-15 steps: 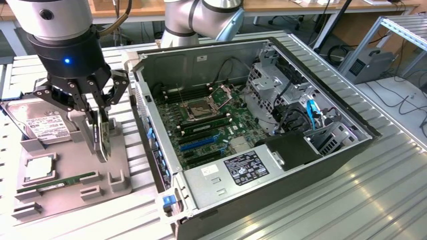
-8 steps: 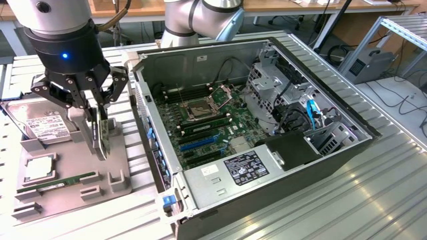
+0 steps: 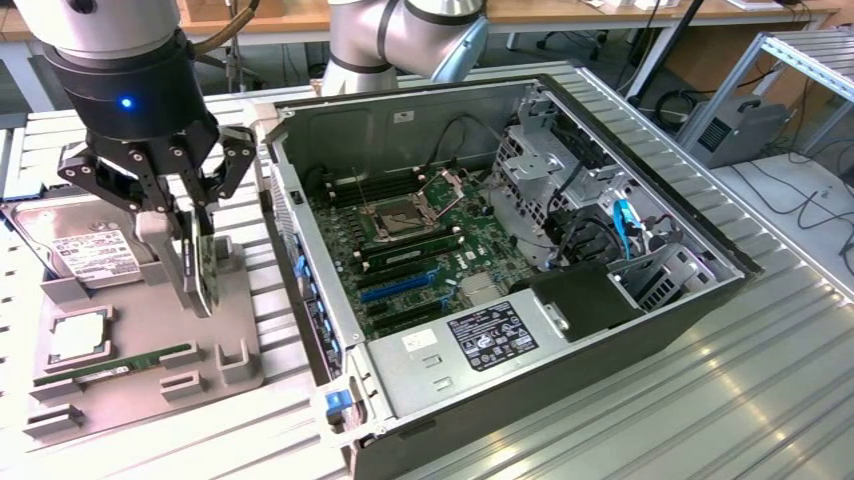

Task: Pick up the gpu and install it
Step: 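Pick up the gpu and move the gpu toward the slot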

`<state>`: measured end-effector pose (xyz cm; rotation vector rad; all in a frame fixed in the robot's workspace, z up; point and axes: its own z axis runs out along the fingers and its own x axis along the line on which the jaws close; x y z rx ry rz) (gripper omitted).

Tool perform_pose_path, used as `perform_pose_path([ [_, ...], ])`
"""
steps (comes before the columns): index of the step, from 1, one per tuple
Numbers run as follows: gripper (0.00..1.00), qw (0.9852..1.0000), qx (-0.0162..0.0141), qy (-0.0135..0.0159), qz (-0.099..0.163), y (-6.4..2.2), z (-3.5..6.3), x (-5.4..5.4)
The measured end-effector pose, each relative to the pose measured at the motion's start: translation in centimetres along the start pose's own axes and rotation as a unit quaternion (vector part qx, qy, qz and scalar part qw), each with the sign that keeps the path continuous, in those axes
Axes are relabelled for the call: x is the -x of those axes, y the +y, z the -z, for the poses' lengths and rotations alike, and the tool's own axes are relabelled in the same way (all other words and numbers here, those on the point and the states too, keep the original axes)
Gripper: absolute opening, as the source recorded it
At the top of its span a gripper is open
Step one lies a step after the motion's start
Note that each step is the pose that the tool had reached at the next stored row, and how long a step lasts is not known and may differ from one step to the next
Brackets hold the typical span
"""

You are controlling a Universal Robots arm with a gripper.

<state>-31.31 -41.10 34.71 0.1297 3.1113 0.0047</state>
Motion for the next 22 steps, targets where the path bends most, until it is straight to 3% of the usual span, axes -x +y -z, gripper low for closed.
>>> perform_pose_path([
  [22, 0.27, 1.0, 0.0, 0.0, 0.0, 0.01, 1.91, 0.1],
])
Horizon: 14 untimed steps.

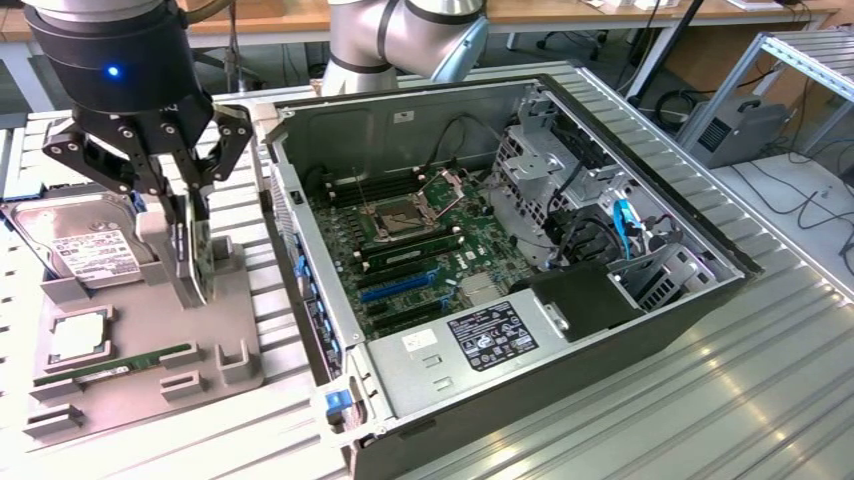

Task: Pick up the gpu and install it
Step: 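Pick up the gpu and move the gpu toward the slot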

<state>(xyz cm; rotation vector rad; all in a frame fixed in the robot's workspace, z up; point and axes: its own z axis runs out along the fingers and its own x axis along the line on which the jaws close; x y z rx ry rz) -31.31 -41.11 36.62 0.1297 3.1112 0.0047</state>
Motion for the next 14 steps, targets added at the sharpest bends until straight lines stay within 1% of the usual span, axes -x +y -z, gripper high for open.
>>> perform_pose_path([
  [14, 0.27, 1.0, 0.0, 0.0, 0.0, 0.01, 1.36, 0.0],
])
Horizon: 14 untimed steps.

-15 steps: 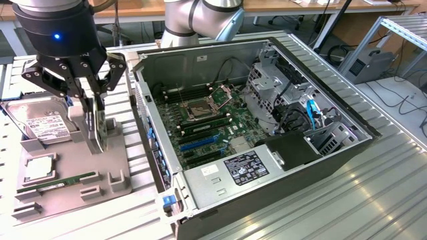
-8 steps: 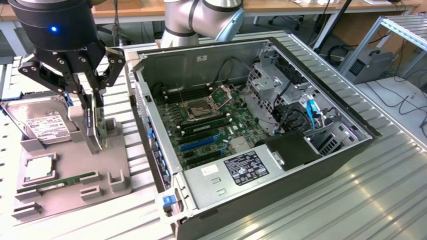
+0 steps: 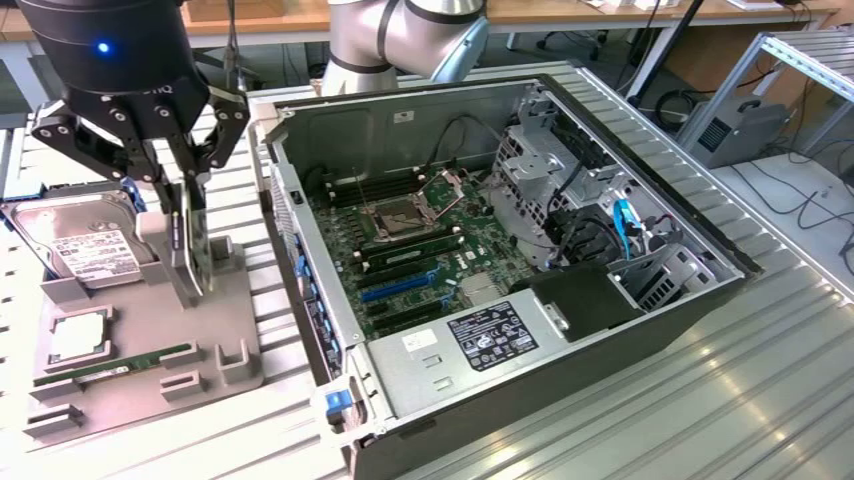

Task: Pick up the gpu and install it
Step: 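Pick up the gpu and move the gpu toward the slot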

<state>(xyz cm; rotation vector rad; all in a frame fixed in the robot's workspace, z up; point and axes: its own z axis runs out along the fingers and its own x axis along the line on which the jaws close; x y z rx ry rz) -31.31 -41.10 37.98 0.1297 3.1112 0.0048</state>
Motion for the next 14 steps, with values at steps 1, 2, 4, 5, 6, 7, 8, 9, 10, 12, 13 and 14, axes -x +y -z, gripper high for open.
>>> perform_pose_path([
  [1, 0.27, 1.0, 0.0, 0.0, 0.0, 0.0, 0.14, 0.0],
  [2, 0.27, 1.0, 0.0, 0.0, 0.0, 0.0, 0.22, 0.0],
  [4, 0.27, 1.0, 0.0, 0.0, 0.0, 0.0, 0.37, 0.01],
  [5, 0.27, 1.0, 0.0, 0.0, 0.0, 0.0, 0.44, 0.01],
  [6, 0.27, 1.0, 0.0, 0.0, 0.0, 0.0, 0.51, 0.01],
  [7, 0.27, 1.0, 0.0, 0.0, 0.0, 0.0, 0.58, 0.02],
  [8, 0.27, 1.0, 0.0, 0.0, 0.0, 0.0, 0.65, 0.02],
  [9, 0.27, 1.0, 0.0, 0.0, 0.0, 0.0, 0.72, 0.02],
  [10, 0.27, 1.0, 0.0, 0.0, 0.0, 0.0, 0.79, 0.02],
  [12, 0.27, 1.0, 0.0, 0.0, 0.0, 0.0, 0.92, 0.02],
  [13, 0.27, 1.0, 0.0, 0.0, 0.0, 0.0, 0.99, 0.03],
  [14, 0.27, 1.0, 0.0, 0.0, 0.0, 0.0, 1.07, 0.03],
])
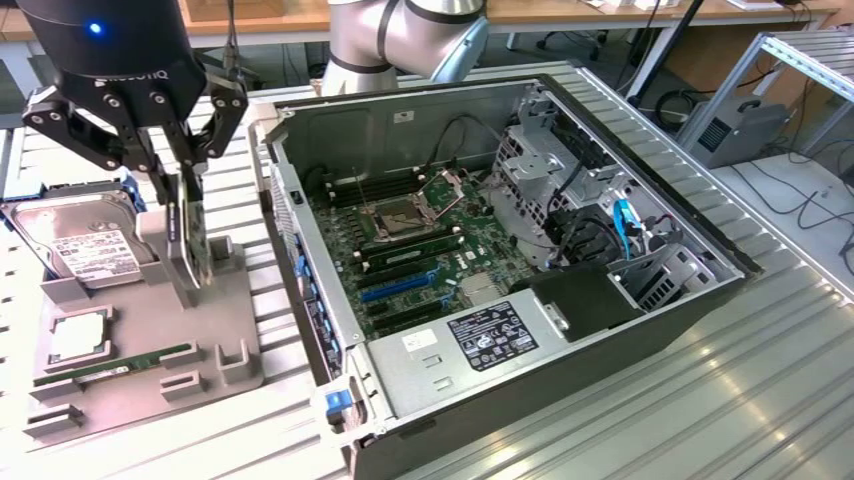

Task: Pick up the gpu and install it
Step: 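Pick up the gpu and move the gpu toward the slot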

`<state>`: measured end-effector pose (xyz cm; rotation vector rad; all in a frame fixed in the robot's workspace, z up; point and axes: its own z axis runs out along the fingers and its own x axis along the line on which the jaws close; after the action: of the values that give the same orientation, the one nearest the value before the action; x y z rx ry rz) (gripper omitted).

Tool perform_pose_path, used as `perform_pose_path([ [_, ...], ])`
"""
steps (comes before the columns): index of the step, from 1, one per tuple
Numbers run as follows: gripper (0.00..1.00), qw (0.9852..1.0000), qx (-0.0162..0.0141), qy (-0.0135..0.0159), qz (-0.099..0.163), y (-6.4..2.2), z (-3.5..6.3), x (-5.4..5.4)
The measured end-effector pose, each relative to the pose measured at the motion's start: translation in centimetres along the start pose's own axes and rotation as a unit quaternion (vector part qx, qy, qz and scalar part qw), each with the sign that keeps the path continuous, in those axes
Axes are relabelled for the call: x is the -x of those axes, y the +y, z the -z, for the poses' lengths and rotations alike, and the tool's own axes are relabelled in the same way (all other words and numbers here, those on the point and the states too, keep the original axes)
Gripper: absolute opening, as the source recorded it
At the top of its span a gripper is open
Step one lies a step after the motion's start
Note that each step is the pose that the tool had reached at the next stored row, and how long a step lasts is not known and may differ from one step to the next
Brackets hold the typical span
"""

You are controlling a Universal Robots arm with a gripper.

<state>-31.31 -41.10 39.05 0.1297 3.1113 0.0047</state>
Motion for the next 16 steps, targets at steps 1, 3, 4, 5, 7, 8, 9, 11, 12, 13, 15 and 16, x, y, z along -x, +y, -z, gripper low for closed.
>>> perform_pose_path([
  [1, 0.27, 1.0, 0.0, 0.0, 0.0, 0.0, 0.07, 0.0],
  [3, 0.27, 1.0, 0.0, 0.0, 0.0, 0.0, 0.21, 0.0],
  [4, 0.27, 1.0, 0.0, 0.0, 0.0, 0.0, 0.28, 0.0],
  [5, 0.27, 1.0, 0.0, 0.0, 0.0, 0.0, 0.35, 0.0],
  [7, 0.27, 1.0, 0.0, -0.0001, 0.0, 0.0, 0.49, 0.0],
  [8, 0.27, 1.0, 0.0, 0.0, 0.0, 0.0, 0.57, 0.0],
  [9, 0.27, 1.0, 0.0, 0.0, 0.0, 0.0, 0.64, 0.0],
  [11, 0.27, 1.0, 0.0, -0.0001, 0.0, 0.0, 0.78, 0.0],
  [12, 0.27, 1.0, 0.0, 0.0, 0.0, 0.0, 0.85, 0.0],
  [13, 0.27, 1.0, 0.0, 0.0, 0.0, 0.0, 0.93, 0.0],
  [15, 0.27, 1.0, 0.0, 0.0, 0.0, 0.0, 1.07, 0.0],
  [16, 0.27, 1.0, 0.0, 0.0, 0.0, 0.0, 1.14, 0.0],
])
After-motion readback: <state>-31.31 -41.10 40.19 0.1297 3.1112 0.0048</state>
